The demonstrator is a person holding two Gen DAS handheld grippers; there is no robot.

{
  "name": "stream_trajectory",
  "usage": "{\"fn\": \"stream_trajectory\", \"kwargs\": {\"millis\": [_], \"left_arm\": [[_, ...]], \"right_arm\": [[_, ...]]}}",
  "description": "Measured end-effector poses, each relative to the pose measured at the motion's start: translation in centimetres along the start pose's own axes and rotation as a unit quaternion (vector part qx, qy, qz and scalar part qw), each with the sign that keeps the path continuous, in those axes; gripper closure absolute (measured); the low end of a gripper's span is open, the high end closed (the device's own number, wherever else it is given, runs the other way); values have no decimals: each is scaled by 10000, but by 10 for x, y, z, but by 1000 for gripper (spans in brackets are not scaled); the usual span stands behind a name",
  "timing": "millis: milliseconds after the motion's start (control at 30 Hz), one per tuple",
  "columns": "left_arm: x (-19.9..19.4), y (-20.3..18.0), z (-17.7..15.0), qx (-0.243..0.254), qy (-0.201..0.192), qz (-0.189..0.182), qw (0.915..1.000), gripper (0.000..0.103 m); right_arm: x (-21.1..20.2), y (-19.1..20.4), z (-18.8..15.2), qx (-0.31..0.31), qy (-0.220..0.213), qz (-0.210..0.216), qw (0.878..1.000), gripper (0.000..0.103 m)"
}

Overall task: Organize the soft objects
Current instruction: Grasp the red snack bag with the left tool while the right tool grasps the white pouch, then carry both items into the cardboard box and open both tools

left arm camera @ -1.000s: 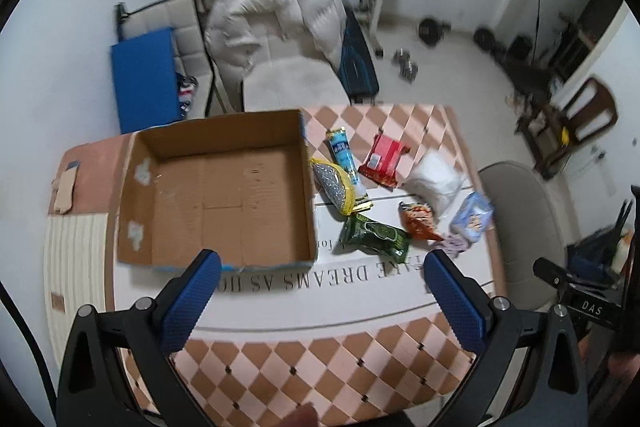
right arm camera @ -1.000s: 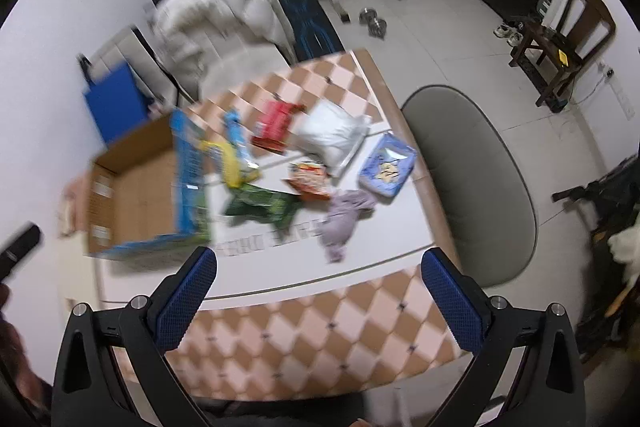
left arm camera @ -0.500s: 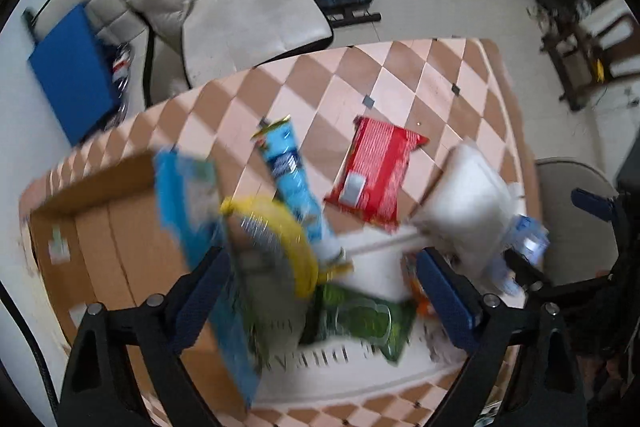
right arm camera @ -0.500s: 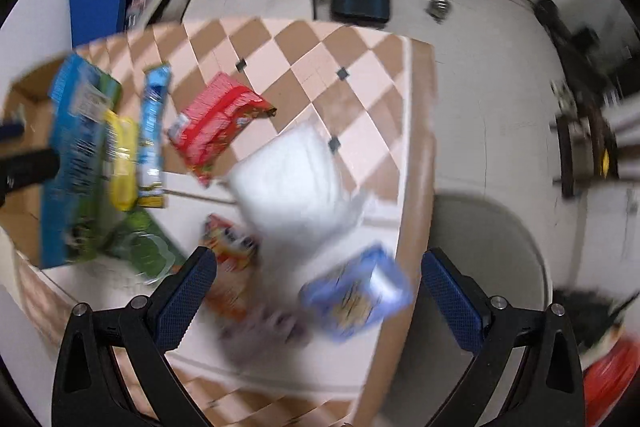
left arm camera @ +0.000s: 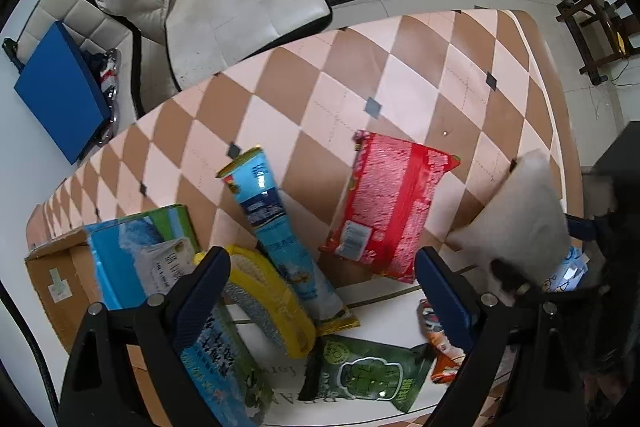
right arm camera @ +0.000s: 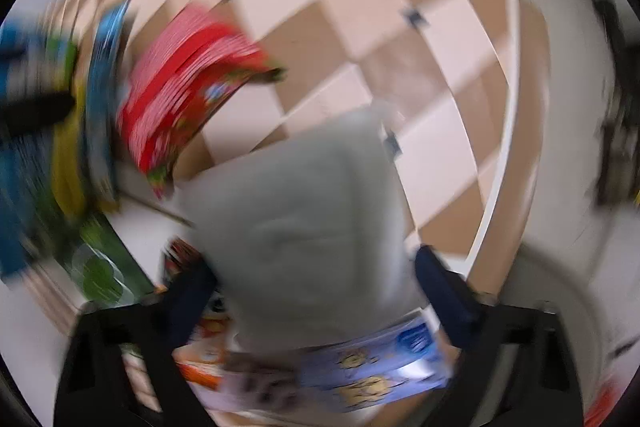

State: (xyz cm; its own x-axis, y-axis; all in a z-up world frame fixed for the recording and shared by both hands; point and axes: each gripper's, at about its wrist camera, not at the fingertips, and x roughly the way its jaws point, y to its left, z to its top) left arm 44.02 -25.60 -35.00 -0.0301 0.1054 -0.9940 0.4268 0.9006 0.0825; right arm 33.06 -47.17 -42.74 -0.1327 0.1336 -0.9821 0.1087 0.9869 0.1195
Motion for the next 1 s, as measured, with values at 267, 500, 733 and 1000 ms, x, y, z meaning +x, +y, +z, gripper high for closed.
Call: {"fn": "stream_trajectory", "kwargs": {"millis": [267, 500, 733, 1000], "left_arm": [[31, -35, 20, 426, 206, -34, 9989, 10], [65, -59, 35, 878, 559, 171, 9944, 51], [59, -56, 25, 721, 387, 185, 9965, 63], [-35, -13, -6, 132, -492, -55, 9987, 64]], "right_arm": [[3, -47, -2, 920, 32, 491, 9945, 15], [0, -44, -2, 762, 53, 509, 9958, 4], [4, -25, -20, 608, 58, -333, 9976, 16], [-58, -17, -56, 825, -491, 138, 9953, 33]]}}
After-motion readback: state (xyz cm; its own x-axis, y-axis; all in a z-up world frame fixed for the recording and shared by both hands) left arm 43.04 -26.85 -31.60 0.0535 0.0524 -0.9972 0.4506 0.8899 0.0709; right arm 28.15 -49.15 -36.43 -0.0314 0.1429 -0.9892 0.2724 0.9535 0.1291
